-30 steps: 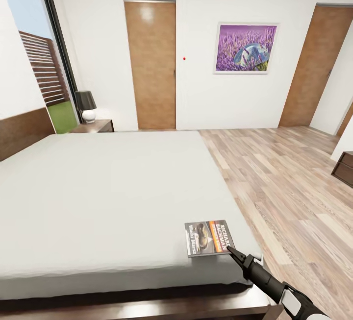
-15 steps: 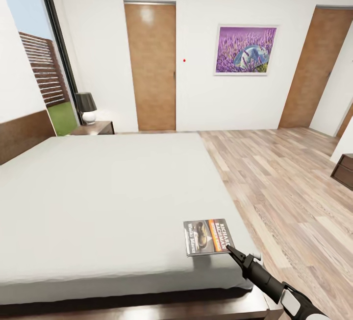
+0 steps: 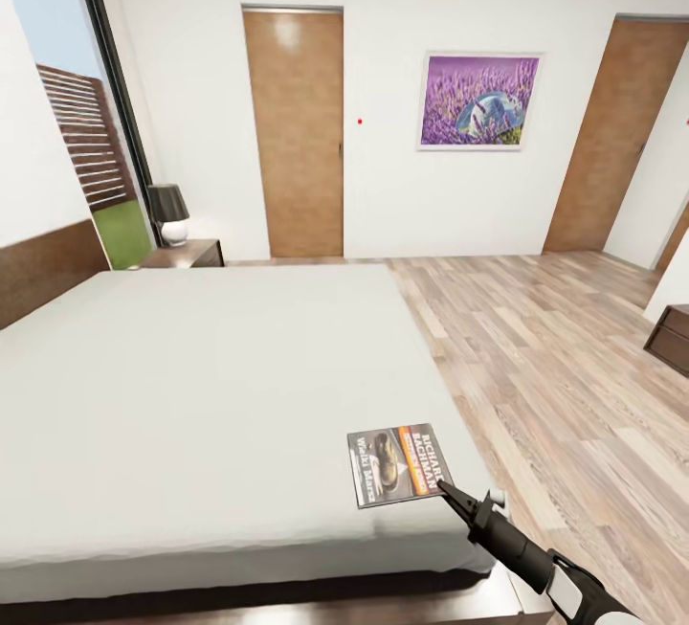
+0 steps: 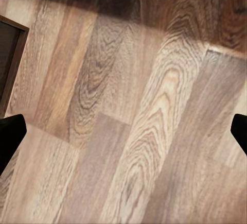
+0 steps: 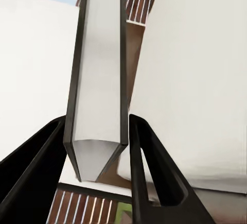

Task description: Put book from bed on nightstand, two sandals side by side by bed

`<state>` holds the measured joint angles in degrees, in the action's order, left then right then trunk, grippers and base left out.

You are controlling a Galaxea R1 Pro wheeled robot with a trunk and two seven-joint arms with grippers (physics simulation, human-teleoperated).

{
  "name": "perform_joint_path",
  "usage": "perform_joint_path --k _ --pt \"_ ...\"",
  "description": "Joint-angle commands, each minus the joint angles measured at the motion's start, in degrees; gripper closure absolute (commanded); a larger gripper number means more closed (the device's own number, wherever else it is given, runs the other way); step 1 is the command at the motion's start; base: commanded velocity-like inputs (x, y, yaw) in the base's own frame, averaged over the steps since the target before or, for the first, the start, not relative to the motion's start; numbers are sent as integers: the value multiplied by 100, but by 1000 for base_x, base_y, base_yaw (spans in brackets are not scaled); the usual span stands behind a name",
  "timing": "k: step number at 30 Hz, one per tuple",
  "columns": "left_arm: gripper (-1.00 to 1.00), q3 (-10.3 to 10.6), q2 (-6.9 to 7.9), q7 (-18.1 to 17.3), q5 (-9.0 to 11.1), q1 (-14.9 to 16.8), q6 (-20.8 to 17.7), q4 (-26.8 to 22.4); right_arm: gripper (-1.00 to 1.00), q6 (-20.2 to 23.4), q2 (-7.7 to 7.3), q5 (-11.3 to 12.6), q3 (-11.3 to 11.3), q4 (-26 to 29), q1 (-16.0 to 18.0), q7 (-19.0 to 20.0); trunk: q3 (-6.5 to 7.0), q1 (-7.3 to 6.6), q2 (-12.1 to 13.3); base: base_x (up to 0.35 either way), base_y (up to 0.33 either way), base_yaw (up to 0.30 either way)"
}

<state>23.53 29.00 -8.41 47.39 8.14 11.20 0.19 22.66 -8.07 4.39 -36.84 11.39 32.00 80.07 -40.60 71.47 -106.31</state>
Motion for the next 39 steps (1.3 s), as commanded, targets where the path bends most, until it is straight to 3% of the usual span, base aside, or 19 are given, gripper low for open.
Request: perform_joint_path --k 1,39 --pt "-100 45 0 -29 60 4 13 7 100 58 -2 46 33 -1 1 27 13 -23 39 0 0 0" --pt "-100 47 0 -29 69 -116 21 7 100 63 -2 70 34 -44 -11 26 695 -858 1563 0 0 0"
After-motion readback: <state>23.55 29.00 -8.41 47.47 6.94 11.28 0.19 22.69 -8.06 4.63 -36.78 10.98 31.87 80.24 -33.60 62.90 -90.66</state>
